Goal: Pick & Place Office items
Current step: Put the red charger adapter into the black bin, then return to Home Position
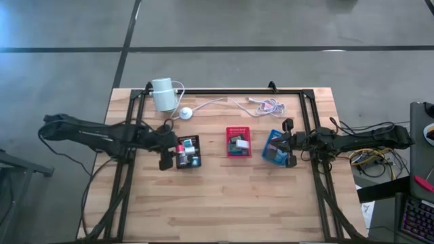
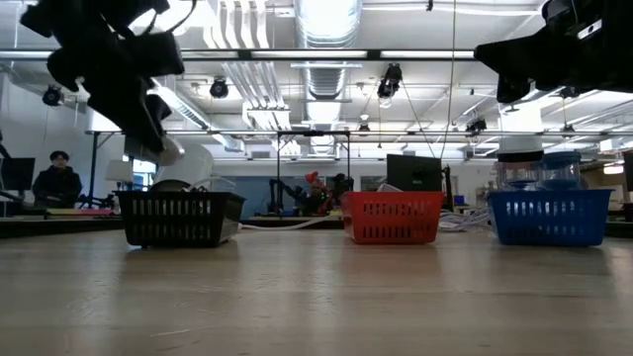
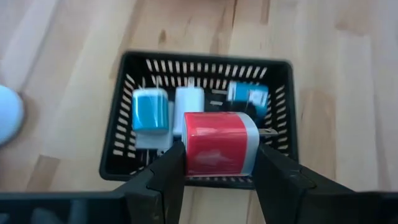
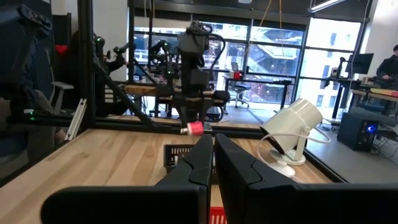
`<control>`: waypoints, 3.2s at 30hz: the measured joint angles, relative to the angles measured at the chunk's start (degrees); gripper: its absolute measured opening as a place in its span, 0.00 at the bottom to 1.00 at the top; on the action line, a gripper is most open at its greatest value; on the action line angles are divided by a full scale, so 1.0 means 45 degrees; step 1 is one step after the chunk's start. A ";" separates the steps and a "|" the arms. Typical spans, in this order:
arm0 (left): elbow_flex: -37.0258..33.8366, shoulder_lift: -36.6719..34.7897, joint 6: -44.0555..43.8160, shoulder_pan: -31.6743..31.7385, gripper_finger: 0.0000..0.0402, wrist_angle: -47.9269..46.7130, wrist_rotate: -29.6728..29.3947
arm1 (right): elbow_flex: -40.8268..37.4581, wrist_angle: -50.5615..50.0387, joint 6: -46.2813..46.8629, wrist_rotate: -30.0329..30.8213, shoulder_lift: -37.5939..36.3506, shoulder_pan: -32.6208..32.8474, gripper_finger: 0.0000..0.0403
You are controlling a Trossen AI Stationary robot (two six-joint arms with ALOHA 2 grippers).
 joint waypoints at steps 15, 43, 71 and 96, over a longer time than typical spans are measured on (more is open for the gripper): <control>0.0005 0.2635 0.1177 0.1169 0.39 0.0401 0.0792 | 0.0000 0.0000 0.0000 0.0005 0.0000 0.0000 0.03; 0.1109 0.2968 0.1866 0.1289 0.56 -0.0109 0.0846 | 0.0000 0.0000 0.0000 0.0005 0.0005 -0.0005 0.03; -0.3492 -0.8057 0.3383 0.1026 0.01 0.5093 0.3166 | 0.0000 -0.0185 0.0592 0.0986 -0.0010 -0.0019 0.03; -0.6443 -1.1555 0.3969 0.1026 0.00 0.8551 0.2821 | 0.0000 -0.4140 0.1633 -0.0240 -0.4283 -0.1171 0.02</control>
